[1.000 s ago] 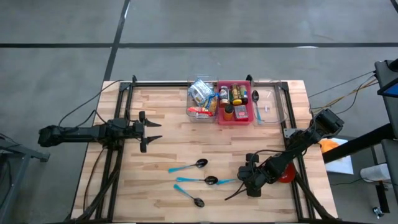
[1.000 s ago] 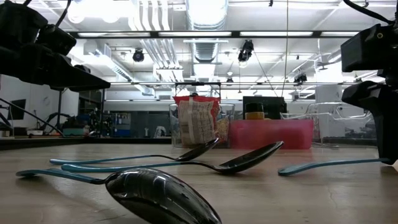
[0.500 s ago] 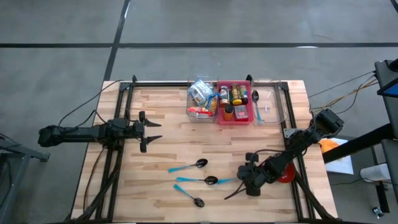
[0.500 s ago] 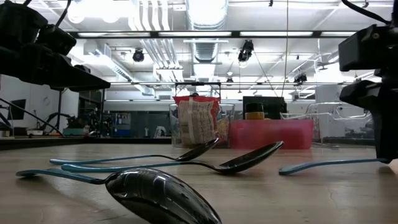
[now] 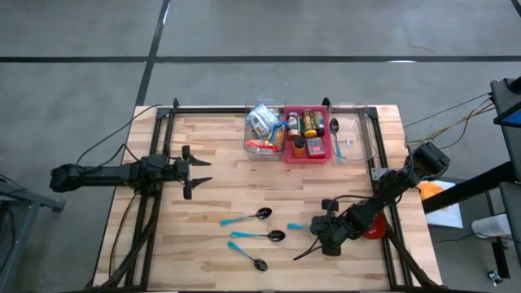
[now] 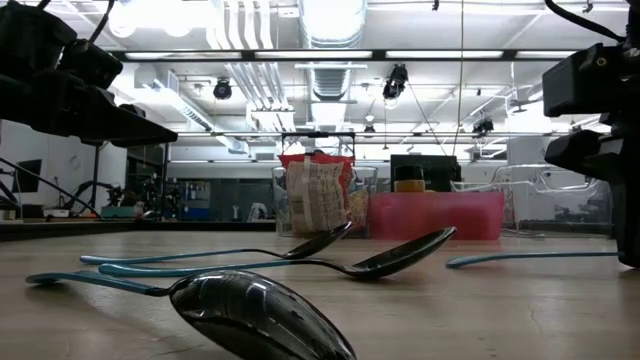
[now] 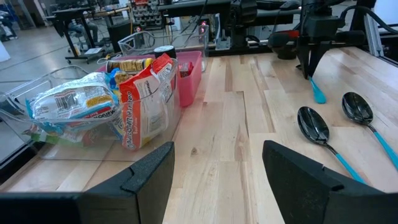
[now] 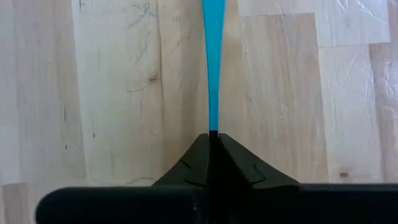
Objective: Pick & Place Food Item
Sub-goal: Put the blue spoon into the right transparent bin
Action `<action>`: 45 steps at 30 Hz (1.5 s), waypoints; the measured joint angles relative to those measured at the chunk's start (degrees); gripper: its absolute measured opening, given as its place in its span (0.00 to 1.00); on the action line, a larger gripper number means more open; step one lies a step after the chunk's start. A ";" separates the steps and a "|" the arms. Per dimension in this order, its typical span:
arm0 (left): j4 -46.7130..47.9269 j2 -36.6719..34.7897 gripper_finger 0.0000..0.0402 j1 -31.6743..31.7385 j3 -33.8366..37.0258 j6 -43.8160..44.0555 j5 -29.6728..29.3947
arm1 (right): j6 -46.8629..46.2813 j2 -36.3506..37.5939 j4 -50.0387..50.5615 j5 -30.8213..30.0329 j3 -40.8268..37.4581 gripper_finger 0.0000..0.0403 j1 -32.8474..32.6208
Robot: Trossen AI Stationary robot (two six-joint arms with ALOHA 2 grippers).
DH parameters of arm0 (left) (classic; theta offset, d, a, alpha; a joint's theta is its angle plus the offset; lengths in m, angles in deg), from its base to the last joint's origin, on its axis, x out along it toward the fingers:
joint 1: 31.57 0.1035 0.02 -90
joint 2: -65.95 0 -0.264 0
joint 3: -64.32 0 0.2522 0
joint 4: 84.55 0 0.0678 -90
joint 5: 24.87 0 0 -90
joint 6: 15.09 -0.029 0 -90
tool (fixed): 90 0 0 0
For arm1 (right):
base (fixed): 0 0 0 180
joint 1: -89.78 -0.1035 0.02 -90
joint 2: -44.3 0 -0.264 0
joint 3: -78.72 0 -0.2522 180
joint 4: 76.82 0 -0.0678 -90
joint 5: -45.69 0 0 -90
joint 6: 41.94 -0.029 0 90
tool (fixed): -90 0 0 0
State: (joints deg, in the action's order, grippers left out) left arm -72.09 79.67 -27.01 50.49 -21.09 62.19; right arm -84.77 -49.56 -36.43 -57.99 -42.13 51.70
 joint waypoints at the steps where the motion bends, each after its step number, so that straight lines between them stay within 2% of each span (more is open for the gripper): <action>1: 0.02 0.02 0.61 0.00 0.00 0.00 0.00 | -0.02 0.00 0.01 0.02 0.00 0.04 0.00; 31: 0.02 0.02 0.61 0.00 0.00 0.20 0.00 | -0.23 0.46 0.96 -0.15 0.51 0.05 0.00; 40: 0.01 0.02 0.61 0.00 0.00 0.17 0.00 | -0.30 0.79 9.53 -2.65 6.65 0.05 0.00; 45: 0.02 0.02 0.61 0.01 0.00 0.17 -0.02 | -4.37 0.81 16.22 -6.21 11.49 0.05 0.00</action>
State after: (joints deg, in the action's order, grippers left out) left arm -72.07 79.69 -27.00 50.49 -20.92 62.17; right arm -89.15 -48.75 -20.21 -64.20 -30.64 51.70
